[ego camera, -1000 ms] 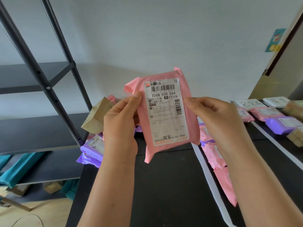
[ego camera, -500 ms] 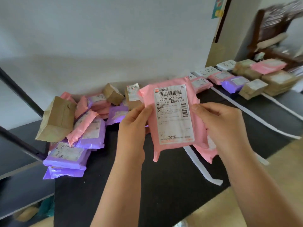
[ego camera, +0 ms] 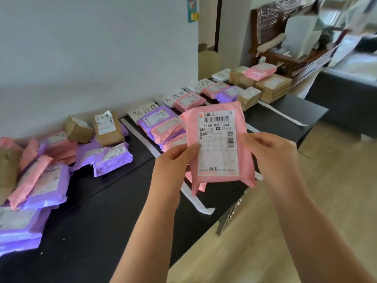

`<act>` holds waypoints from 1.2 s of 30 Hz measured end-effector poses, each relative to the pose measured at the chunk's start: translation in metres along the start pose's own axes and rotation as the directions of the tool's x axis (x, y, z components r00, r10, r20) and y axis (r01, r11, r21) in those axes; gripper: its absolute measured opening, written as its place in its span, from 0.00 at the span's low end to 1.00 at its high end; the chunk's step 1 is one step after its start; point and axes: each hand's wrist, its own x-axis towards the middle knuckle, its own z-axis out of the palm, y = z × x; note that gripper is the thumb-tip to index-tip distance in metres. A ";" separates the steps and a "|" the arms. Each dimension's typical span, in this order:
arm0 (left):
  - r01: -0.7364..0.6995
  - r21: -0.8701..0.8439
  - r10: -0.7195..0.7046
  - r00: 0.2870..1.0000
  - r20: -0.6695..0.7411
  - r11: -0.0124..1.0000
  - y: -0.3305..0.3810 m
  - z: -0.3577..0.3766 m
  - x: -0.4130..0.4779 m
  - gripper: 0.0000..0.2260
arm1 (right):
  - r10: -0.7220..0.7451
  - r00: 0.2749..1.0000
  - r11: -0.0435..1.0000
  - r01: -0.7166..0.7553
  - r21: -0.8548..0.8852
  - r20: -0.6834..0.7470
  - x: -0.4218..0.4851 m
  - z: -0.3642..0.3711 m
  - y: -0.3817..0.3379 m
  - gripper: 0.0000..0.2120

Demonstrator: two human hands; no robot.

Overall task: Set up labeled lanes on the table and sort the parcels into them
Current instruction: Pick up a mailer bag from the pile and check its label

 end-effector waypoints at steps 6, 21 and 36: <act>-0.007 -0.013 0.007 1.000 -0.020 1.000 -0.002 0.110 0.004 0.06 | -0.044 0.999 0.999 0.043 0.019 0.019 0.041 -0.105 0.020 0.05; -0.075 0.212 0.085 0.996 -0.035 0.974 -0.008 0.254 0.076 0.06 | 0.032 0.999 0.995 -0.033 -0.089 -0.015 0.183 -0.188 0.081 0.19; -0.167 0.475 0.132 0.986 0.107 0.864 0.023 0.353 0.257 0.08 | -0.096 0.995 0.912 0.074 -0.403 -0.035 0.375 -0.200 0.110 0.13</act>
